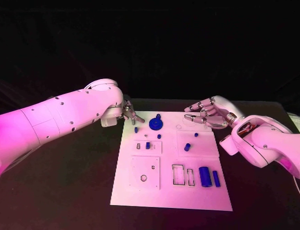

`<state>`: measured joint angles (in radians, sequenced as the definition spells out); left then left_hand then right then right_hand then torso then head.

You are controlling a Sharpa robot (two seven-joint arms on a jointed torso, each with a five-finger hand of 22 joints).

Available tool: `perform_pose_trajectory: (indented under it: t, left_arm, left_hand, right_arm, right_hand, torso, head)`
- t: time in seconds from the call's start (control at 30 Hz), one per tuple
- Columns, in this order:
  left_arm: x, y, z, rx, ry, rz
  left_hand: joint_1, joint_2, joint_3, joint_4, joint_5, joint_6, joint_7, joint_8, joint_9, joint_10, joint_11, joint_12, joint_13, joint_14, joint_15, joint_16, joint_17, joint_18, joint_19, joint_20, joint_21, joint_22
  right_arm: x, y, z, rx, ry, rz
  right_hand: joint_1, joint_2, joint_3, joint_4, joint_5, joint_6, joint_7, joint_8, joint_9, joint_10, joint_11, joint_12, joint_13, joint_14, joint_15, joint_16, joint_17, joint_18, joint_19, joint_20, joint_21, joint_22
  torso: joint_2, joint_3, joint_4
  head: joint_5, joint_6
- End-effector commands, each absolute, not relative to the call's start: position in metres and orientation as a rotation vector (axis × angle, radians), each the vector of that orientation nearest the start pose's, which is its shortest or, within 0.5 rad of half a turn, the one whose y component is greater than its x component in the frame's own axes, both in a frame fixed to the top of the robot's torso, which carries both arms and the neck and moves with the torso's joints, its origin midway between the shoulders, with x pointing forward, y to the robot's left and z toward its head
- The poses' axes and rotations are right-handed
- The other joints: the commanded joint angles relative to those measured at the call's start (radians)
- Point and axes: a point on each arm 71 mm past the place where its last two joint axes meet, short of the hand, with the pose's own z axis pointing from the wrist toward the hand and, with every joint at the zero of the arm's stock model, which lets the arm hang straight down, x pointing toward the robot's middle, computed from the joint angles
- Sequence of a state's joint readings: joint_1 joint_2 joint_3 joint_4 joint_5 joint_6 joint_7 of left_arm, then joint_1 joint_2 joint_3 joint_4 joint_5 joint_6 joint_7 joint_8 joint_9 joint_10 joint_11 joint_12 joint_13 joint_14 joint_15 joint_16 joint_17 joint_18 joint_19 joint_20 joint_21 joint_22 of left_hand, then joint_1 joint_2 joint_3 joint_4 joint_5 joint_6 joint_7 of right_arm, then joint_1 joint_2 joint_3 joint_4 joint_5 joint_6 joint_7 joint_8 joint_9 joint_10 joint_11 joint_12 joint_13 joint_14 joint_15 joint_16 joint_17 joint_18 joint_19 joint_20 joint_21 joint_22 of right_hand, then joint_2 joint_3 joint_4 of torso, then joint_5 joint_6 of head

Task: Assemble the parts on the task board

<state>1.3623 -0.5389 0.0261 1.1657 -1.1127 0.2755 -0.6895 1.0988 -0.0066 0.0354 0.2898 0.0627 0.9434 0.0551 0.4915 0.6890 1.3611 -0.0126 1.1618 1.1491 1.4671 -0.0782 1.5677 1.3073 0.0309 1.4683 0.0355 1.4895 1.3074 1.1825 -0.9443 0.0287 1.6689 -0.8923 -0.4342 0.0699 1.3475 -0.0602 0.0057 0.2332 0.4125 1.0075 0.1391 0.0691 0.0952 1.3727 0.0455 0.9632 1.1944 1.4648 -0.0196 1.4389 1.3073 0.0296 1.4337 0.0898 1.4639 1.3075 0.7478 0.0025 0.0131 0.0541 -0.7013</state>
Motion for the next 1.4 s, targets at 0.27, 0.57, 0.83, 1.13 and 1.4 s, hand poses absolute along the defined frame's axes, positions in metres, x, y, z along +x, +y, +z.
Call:
perform_pose_trajectory:
  t: [0.27,0.57,0.83,1.13,1.4]
  left_arm:
    - [0.5681,0.1715,-0.1523,-0.132,2.311,-0.139]
    - [0.5667,0.1703,-0.1543,-0.107,2.336,-0.122]
    - [0.5660,0.1715,-0.1563,-0.095,2.358,-0.096]
    - [0.5646,0.1678,-0.1562,-0.085,2.358,-0.102]
    - [0.5644,0.1658,-0.1565,-0.088,2.353,-0.109]
  left_hand:
    - [0.011,0.005,-0.009,0.000,0.000,0.014,-0.004,0.011,0.004,0.006,-0.006,0.009,0.004,0.104,0.004,0.003,0.263,-0.004,0.042,0.004,0.005,0.165]
    - [0.016,0.006,-0.011,-0.001,0.000,0.017,-0.006,0.014,0.006,0.007,-0.007,0.011,0.006,0.104,0.003,0.003,0.263,-0.004,0.043,0.003,0.007,0.167]
    - [0.033,0.015,-0.009,-0.003,0.001,0.018,-0.008,0.020,0.010,0.008,-0.010,0.011,0.005,0.104,0.001,0.003,0.263,-0.004,0.044,0.000,0.007,0.168]
    - [0.038,0.016,-0.008,-0.004,0.001,0.018,-0.009,0.021,0.011,0.007,-0.010,0.010,0.004,0.104,0.000,0.003,0.263,-0.004,0.043,0.000,0.006,0.167]
    - [0.044,0.018,-0.007,-0.004,0.002,0.016,-0.009,0.022,0.012,0.006,-0.010,0.009,0.003,0.104,0.000,0.003,0.263,-0.004,0.042,0.000,0.005,0.166]
  right_arm:
    - [0.4648,-0.2083,-0.1508,0.336,1.575,1.081]
    - [0.4649,-0.2079,-0.1513,0.336,1.576,1.082]
    - [0.4649,-0.2085,-0.1517,0.341,1.579,1.082]
    - [0.4655,-0.2083,-0.1520,0.341,1.580,1.080]
    - [0.4666,-0.2074,-0.1534,0.343,1.584,1.079]
  right_hand:
    - [0.001,0.005,-0.005,0.001,0.006,0.000,-0.004,-0.001,0.002,-0.007,0.001,-0.003,-0.001,0.061,-0.005,-0.006,0.050,0.018,-0.008,-0.002,-0.006,0.081]
    - [0.002,0.006,-0.005,0.001,0.009,0.000,-0.004,-0.001,0.002,-0.006,0.001,-0.003,-0.001,0.062,-0.005,-0.005,0.051,0.018,-0.008,-0.002,-0.006,0.081]
    - [0.003,0.006,-0.005,0.001,0.010,0.000,-0.004,-0.001,0.002,-0.006,0.001,-0.003,-0.001,0.062,-0.005,-0.006,0.051,0.018,-0.008,-0.002,-0.006,0.081]
    - [0.004,0.006,-0.005,0.000,0.011,0.000,-0.004,-0.001,0.002,-0.007,0.000,-0.004,-0.002,0.061,-0.005,-0.006,0.050,0.018,-0.008,-0.002,-0.007,0.080]
    - [0.004,0.006,-0.005,0.000,0.011,0.000,-0.004,-0.001,0.002,-0.007,0.000,-0.004,-0.002,0.061,-0.005,-0.006,0.050,0.018,-0.008,-0.002,-0.007,0.080]
  torso:
    - [-0.002,0.0014,0.0011]
    - [-0.003,0.0013,0.0016]
    - [-0.002,0.0018,0.0010]
    - [-0.002,0.0010,0.0008]
    - [-0.002,0.0008,0.0015]
  head:
    - [0.008,-0.006]
    - [0.008,-0.006]
    - [0.012,-0.008]
    - [0.013,-0.010]
    - [0.013,-0.010]
